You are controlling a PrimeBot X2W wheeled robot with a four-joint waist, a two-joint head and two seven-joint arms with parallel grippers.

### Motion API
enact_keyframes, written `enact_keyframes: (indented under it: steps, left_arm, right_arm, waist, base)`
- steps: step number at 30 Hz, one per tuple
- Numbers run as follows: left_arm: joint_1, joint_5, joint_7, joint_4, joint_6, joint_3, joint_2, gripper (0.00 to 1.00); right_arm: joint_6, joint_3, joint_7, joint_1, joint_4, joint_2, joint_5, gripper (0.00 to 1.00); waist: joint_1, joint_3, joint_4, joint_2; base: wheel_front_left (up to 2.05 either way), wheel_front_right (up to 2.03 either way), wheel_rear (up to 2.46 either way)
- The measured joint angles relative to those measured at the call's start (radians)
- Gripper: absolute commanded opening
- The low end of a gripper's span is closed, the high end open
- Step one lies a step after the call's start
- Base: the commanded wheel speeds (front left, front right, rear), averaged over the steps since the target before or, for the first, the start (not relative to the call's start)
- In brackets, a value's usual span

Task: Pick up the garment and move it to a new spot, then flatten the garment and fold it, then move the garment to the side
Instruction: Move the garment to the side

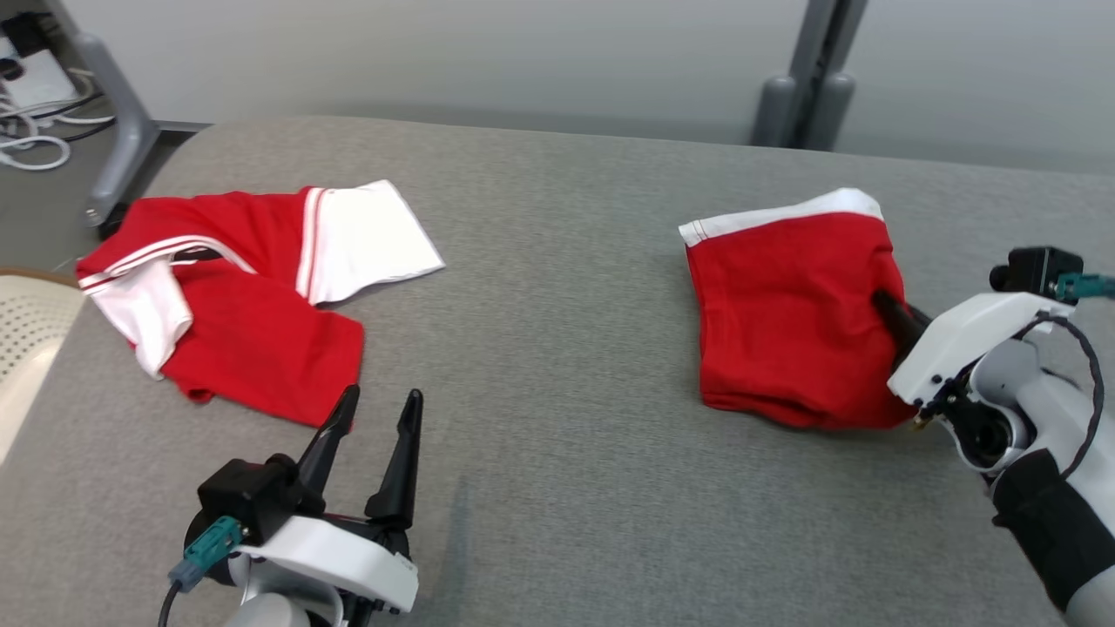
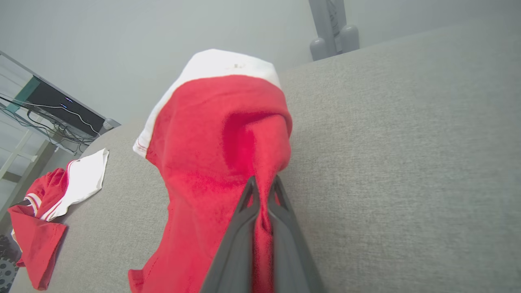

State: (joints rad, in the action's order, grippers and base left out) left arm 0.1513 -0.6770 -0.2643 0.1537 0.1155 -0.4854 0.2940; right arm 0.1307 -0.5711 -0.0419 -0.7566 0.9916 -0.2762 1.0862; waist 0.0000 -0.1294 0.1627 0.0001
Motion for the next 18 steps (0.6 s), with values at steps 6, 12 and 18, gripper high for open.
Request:
enact_keyframes:
  steps: [6, 12, 18]
  left_arm:
    - [0.058, 0.04, 0.004, -0.004, -0.013, -0.039, -0.02, 1.0]
    - [0.122, 0.081, 0.003, -0.015, -0.03, -0.055, -0.037, 1.0]
    - [0.163, 0.1, 0.003, -0.007, -0.039, -0.066, -0.037, 1.0]
  right_arm:
    - [0.0, -0.087, 0.001, -0.077, -0.069, -0.07, -0.039, 0.0]
    - [0.0, -0.131, 0.007, -0.171, -0.078, -0.112, -0.049, 0.0]
    - [0.0, -0.176, 0.009, -0.273, -0.079, -0.154, -0.064, 0.0]
  waist:
    - [0.0, -0.029, -0.094, 0.0]
    - [0.0, -0.077, -0.175, 0.0]
    - [0.0, -0.14, -0.237, 0.0]
  base:
    - [0.0, 0.0, 0.0]
    - [0.0, 0.0, 0.0]
    - [0.0, 0.0, 0.0]
